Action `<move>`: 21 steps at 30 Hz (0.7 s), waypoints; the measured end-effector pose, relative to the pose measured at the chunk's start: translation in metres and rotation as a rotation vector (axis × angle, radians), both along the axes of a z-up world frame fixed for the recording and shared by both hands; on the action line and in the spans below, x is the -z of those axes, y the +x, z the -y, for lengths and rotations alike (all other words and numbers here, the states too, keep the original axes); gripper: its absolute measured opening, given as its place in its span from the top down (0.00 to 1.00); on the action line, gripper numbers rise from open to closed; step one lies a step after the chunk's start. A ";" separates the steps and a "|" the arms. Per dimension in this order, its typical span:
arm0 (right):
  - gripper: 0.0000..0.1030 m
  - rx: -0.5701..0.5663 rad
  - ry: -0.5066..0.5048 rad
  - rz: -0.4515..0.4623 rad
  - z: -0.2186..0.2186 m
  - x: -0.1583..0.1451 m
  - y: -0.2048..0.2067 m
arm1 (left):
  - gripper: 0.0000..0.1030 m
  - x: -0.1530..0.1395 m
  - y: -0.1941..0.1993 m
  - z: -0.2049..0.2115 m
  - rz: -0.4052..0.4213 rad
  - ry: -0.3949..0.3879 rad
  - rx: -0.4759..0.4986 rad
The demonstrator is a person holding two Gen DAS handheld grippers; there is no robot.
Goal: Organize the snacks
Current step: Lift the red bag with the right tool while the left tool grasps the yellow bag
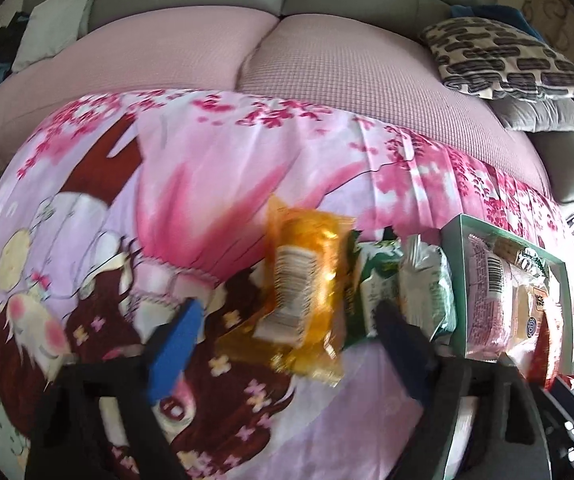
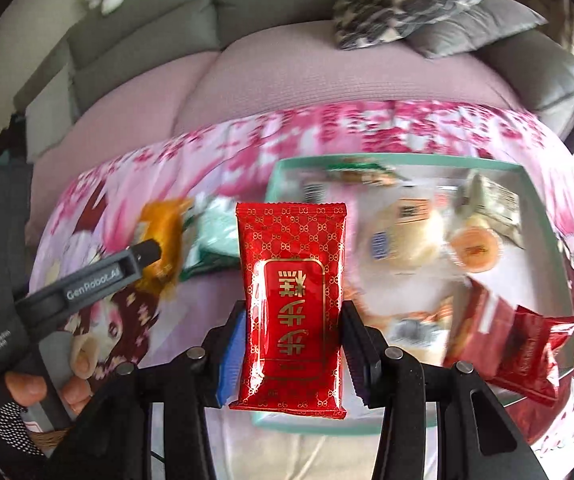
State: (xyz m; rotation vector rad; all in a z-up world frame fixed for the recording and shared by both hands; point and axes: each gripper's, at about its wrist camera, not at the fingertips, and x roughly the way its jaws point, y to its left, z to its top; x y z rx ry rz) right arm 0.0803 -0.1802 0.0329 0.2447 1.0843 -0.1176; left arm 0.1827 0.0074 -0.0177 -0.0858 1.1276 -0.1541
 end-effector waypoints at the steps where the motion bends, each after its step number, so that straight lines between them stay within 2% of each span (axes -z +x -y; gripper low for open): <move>1: 0.54 0.012 0.001 0.001 0.006 0.000 0.000 | 0.27 0.002 0.002 0.003 -0.001 0.002 0.006; 4: 0.54 0.041 0.012 0.006 0.022 0.001 -0.001 | 0.34 0.010 0.007 0.012 -0.001 0.012 0.017; 5: 0.54 0.049 0.016 0.008 0.026 0.002 -0.001 | 0.43 0.011 0.008 0.013 -0.002 0.016 0.015; 8: 0.54 0.068 0.027 0.015 0.036 0.002 -0.003 | 0.54 0.012 0.010 0.012 0.009 0.015 -0.002; 13: 0.54 0.090 0.049 0.011 0.048 0.004 -0.006 | 0.59 0.022 0.012 0.008 -0.011 0.017 -0.020; 21: 0.54 0.122 0.081 0.018 0.063 0.005 -0.011 | 0.64 0.011 0.007 0.002 0.003 -0.004 -0.061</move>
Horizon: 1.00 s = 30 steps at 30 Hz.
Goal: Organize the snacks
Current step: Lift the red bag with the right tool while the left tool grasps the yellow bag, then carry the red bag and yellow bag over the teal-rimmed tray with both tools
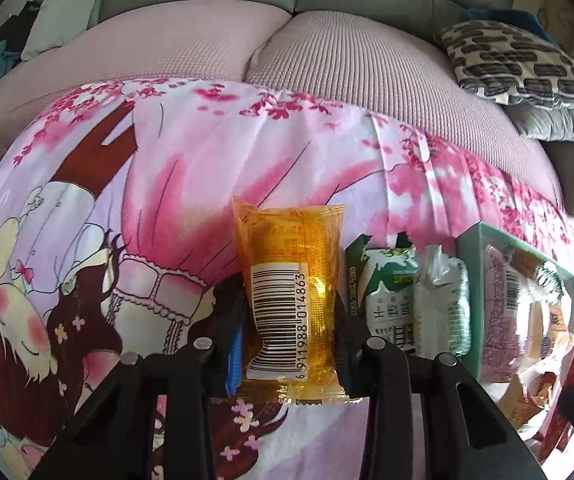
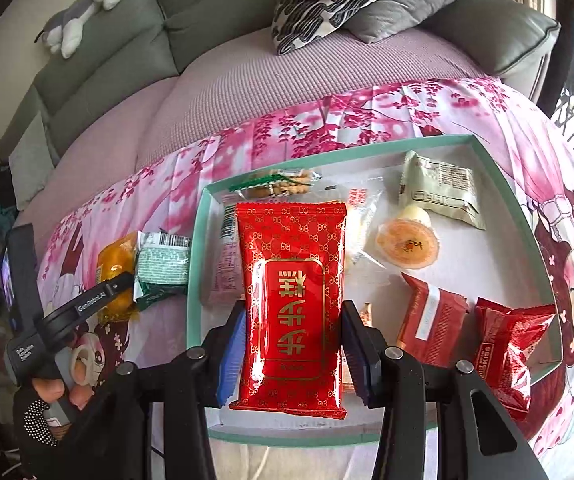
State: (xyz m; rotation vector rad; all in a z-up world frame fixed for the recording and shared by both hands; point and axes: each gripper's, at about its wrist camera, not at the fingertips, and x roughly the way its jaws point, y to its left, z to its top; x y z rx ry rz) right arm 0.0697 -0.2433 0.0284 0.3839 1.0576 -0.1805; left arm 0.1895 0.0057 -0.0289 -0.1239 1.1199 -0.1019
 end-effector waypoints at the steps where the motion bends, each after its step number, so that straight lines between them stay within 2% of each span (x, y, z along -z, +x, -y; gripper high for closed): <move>1: 0.54 0.003 0.004 0.003 0.002 -0.001 -0.001 | 0.64 -0.004 -0.001 -0.001 0.010 -0.004 -0.002; 7: 0.54 0.046 0.038 0.040 0.022 -0.010 -0.011 | 0.64 -0.037 -0.015 0.004 0.084 -0.006 0.011; 10: 0.54 0.087 0.051 0.057 0.040 -0.015 -0.018 | 0.64 -0.052 -0.024 0.018 0.110 -0.025 0.059; 14: 0.54 0.158 0.064 0.074 0.068 -0.019 -0.027 | 0.64 -0.067 -0.041 0.059 0.135 -0.037 0.181; 22: 0.54 0.275 0.045 0.090 0.116 -0.023 -0.046 | 0.64 -0.069 -0.073 0.151 0.124 -0.045 0.413; 30: 0.54 0.294 0.060 0.118 0.139 -0.016 -0.047 | 0.64 -0.069 -0.086 0.202 0.116 -0.026 0.502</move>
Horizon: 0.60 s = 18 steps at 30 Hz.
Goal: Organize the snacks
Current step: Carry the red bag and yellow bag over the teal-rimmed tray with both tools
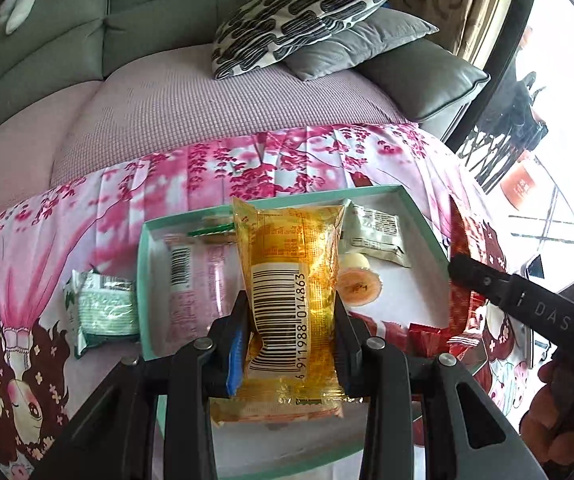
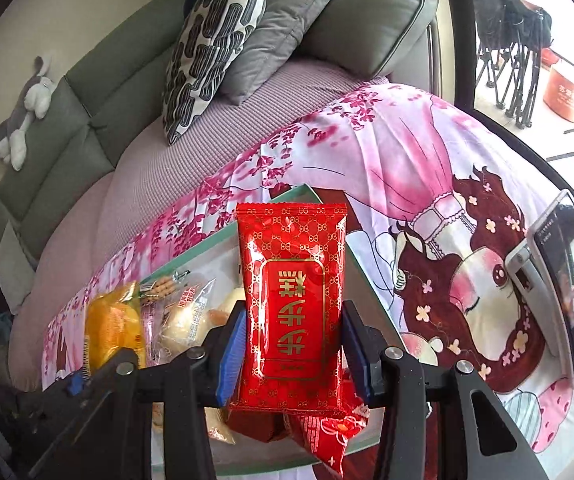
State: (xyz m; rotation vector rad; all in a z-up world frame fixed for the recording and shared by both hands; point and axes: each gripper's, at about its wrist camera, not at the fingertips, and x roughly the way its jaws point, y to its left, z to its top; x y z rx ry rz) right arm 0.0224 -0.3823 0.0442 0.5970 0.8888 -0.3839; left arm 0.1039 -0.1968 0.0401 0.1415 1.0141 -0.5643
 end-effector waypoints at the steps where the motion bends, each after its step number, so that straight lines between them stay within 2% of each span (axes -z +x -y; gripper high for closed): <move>1: 0.54 -0.005 0.006 0.007 0.000 0.002 0.002 | 0.64 0.000 0.001 0.004 0.001 0.002 0.002; 8: 0.54 -0.042 0.021 0.012 0.000 0.016 0.016 | 0.64 0.006 0.004 0.018 -0.005 0.022 0.005; 18: 0.53 -0.049 0.001 -0.006 0.000 0.018 0.021 | 0.63 0.007 0.007 0.024 -0.005 0.035 0.000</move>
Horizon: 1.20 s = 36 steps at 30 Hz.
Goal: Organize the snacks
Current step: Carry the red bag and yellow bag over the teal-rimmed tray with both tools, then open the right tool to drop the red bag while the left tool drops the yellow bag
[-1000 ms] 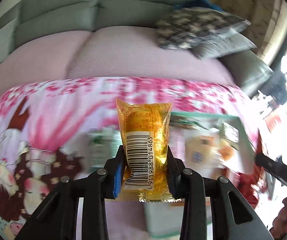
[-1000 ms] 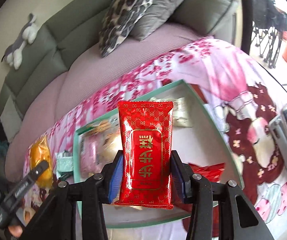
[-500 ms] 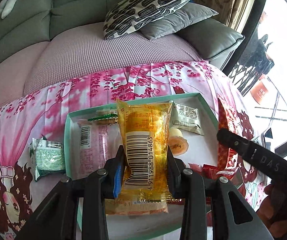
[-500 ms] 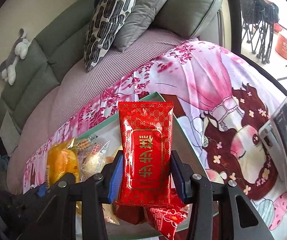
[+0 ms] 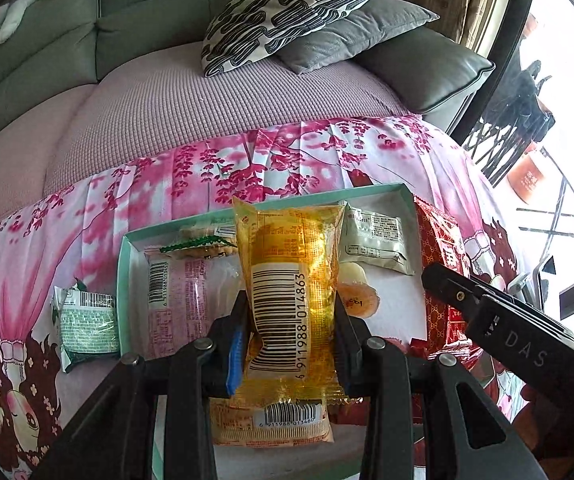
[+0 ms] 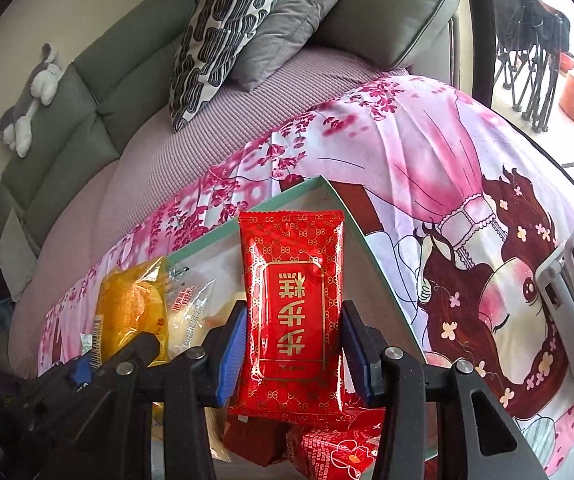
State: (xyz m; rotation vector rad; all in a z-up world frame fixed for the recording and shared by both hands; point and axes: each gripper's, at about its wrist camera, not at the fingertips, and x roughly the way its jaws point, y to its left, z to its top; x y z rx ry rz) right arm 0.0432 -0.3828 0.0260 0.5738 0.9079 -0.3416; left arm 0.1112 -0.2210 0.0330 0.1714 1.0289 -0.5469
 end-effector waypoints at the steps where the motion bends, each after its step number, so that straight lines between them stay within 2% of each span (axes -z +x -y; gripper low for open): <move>1: 0.53 0.000 0.001 0.004 0.000 0.000 0.000 | 0.63 0.000 0.000 0.000 0.000 0.000 0.000; 6: 0.54 0.005 0.000 0.033 0.001 -0.004 0.001 | 0.63 0.000 0.002 0.000 -0.001 0.004 -0.004; 13: 0.52 -0.020 -0.010 0.010 -0.006 0.002 0.010 | 0.62 0.000 0.001 0.001 -0.001 0.012 -0.007; 15: 0.51 -0.019 -0.015 -0.002 -0.007 0.003 0.011 | 0.44 -0.001 0.001 0.000 -0.001 0.015 -0.012; 22: 0.51 -0.020 -0.009 -0.035 -0.005 0.006 0.010 | 0.41 -0.007 -0.001 -0.007 0.003 0.013 -0.023; 25: 0.46 -0.025 -0.011 -0.049 -0.006 0.006 0.009 | 0.35 -0.010 -0.002 -0.014 -0.001 0.005 -0.036; 26: 0.42 -0.027 -0.014 -0.055 -0.007 0.006 0.008 | 0.31 -0.011 -0.002 -0.018 -0.002 0.005 -0.047; 30: 0.31 -0.033 -0.031 -0.069 -0.010 0.004 0.005 | 0.29 -0.019 -0.003 -0.034 -0.002 -0.015 -0.081; 32: 0.28 -0.035 -0.033 -0.067 -0.012 0.002 0.003 | 0.23 -0.023 -0.003 -0.043 -0.001 -0.032 -0.100; 34: 0.26 -0.038 -0.039 -0.067 -0.015 0.000 0.001 | 0.22 -0.026 -0.002 -0.050 0.002 -0.036 -0.118; 36: 0.18 -0.042 -0.046 -0.062 -0.018 -0.003 -0.001 | 0.22 -0.028 -0.001 -0.057 0.001 -0.041 -0.137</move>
